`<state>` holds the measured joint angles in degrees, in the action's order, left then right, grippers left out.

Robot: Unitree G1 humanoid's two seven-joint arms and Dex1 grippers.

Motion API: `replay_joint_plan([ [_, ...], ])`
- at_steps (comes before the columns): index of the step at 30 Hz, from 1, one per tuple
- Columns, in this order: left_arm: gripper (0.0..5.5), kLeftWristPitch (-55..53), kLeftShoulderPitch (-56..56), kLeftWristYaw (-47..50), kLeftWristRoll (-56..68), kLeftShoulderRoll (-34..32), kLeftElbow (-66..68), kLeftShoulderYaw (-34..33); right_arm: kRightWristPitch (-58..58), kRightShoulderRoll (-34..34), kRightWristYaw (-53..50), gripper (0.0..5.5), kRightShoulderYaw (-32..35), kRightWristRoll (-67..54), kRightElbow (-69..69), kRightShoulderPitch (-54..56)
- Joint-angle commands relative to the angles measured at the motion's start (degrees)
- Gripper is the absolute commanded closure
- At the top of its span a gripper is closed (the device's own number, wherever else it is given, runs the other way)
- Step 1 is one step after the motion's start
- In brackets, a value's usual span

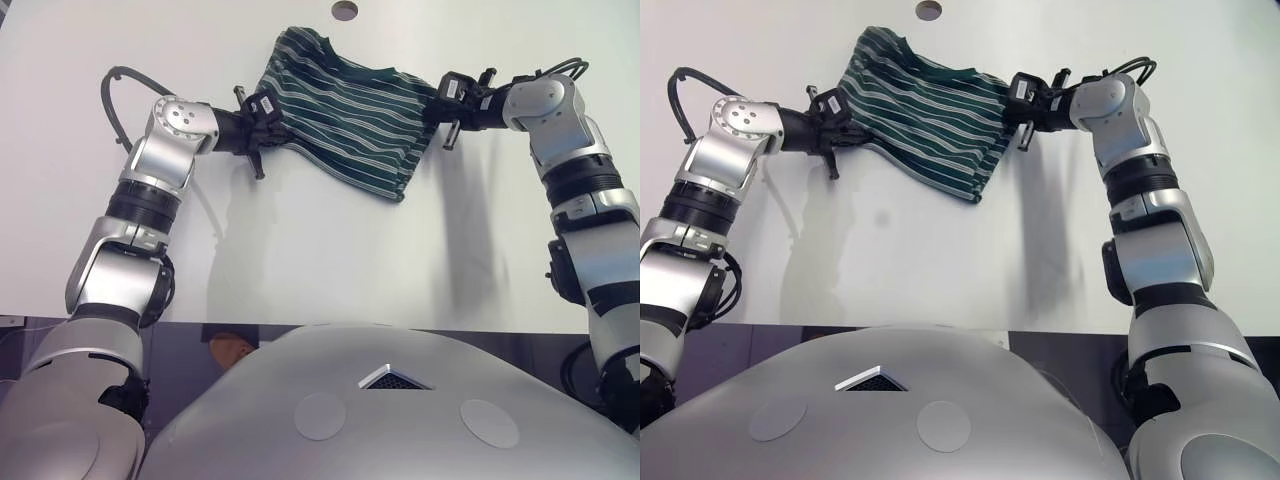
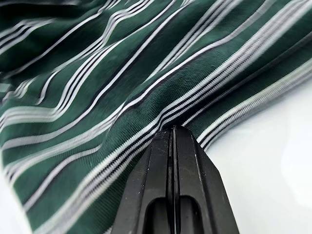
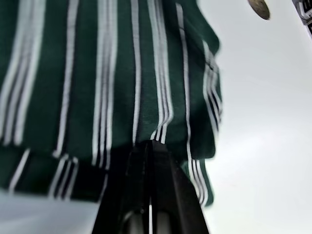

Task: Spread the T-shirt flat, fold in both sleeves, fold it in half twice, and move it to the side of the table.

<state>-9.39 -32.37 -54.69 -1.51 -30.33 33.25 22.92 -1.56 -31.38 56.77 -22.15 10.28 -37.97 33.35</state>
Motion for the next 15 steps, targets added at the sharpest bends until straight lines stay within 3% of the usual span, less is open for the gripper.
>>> replay_joint_plan([
  [1, 5.48, 5.98, -6.74, 7.12, -5.93, 2.60, 16.15, 0.02, 11.46, 2.51, 6.71, 5.50, -5.45, -2.79, 18.33, -12.24],
  [6, 5.48, 14.44, -8.82, 8.89, -5.94, 4.42, 22.18, -2.49, 20.56, 3.35, 2.54, 5.50, -2.74, -5.10, 29.10, -14.13],
  [9, 5.48, 18.06, -6.71, 8.83, -3.01, 2.83, 19.37, -6.91, 28.56, 4.12, 0.22, 5.50, 7.44, -13.99, 36.48, -14.41],
  [12, 4.90, 17.32, 4.82, 2.95, 2.24, -3.18, 2.62, -11.44, 30.27, -2.62, 3.54, 4.87, 17.52, -21.28, 44.34, -15.18],
  [15, 4.32, 15.73, 18.61, 0.11, 2.57, -8.80, -15.73, -11.74, 16.14, -9.86, 4.89, 4.23, 15.99, -14.76, 38.16, -17.23],
])
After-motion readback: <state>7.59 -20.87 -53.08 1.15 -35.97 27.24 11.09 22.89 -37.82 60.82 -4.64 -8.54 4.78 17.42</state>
